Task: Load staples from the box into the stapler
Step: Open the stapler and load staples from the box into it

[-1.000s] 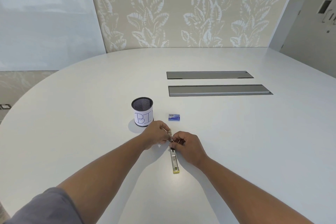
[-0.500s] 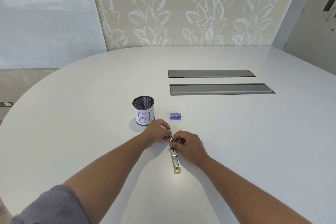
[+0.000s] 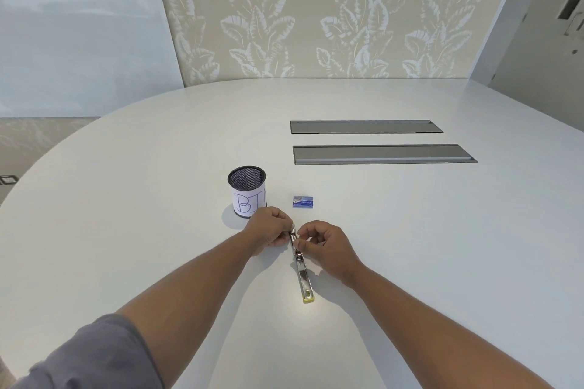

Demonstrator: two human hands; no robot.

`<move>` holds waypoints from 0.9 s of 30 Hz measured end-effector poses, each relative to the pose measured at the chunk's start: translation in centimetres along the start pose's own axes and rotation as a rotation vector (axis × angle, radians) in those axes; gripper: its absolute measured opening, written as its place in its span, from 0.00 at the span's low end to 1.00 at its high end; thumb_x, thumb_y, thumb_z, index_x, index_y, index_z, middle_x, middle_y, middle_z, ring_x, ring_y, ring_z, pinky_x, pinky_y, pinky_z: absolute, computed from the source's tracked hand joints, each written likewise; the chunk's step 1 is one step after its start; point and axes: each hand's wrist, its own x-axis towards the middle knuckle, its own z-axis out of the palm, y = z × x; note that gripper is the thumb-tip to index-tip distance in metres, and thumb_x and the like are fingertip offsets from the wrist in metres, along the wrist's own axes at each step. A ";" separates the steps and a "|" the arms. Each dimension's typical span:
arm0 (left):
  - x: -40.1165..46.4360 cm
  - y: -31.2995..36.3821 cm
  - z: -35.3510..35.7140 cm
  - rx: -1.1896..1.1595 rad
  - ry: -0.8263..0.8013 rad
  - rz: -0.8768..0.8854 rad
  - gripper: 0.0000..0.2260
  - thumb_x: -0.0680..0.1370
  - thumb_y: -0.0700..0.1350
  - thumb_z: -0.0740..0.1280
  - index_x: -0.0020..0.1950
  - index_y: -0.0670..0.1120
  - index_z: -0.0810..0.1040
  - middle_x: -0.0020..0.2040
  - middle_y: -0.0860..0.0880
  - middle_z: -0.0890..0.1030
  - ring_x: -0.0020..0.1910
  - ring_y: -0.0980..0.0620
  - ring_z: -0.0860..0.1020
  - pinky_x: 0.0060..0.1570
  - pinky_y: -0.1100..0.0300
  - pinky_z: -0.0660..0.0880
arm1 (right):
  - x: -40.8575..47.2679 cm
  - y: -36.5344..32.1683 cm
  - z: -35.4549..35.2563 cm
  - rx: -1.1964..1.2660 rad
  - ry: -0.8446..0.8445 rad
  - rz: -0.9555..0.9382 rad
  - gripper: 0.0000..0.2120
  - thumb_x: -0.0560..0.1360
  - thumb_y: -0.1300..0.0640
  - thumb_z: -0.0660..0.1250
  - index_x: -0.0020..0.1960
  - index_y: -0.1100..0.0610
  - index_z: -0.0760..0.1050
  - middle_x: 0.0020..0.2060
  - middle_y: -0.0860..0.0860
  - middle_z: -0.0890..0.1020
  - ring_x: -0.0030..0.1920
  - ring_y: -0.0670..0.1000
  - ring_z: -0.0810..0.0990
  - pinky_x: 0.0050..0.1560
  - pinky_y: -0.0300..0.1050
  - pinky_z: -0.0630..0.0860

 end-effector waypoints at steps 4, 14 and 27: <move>0.0 0.0 -0.1 -0.003 -0.007 -0.006 0.05 0.73 0.32 0.71 0.48 0.33 0.81 0.32 0.40 0.78 0.25 0.49 0.75 0.28 0.62 0.76 | 0.1 -0.2 0.6 -0.040 0.039 0.018 0.03 0.72 0.52 0.73 0.42 0.51 0.81 0.30 0.42 0.78 0.32 0.47 0.73 0.39 0.46 0.72; 0.0 0.2 -0.1 -0.031 -0.024 -0.040 0.06 0.74 0.30 0.71 0.50 0.33 0.81 0.32 0.40 0.79 0.24 0.50 0.75 0.25 0.64 0.75 | 0.3 0.0 1.9 -0.418 0.159 -0.017 0.05 0.73 0.46 0.65 0.42 0.46 0.78 0.33 0.39 0.81 0.33 0.43 0.76 0.36 0.43 0.74; 0.0 0.2 -0.1 -0.009 -0.054 -0.029 0.04 0.73 0.29 0.69 0.46 0.36 0.80 0.30 0.42 0.80 0.26 0.49 0.76 0.30 0.60 0.74 | 0.3 -1.2 2.4 -0.968 0.017 -0.198 0.10 0.77 0.45 0.58 0.40 0.49 0.65 0.35 0.47 0.73 0.38 0.53 0.70 0.36 0.46 0.64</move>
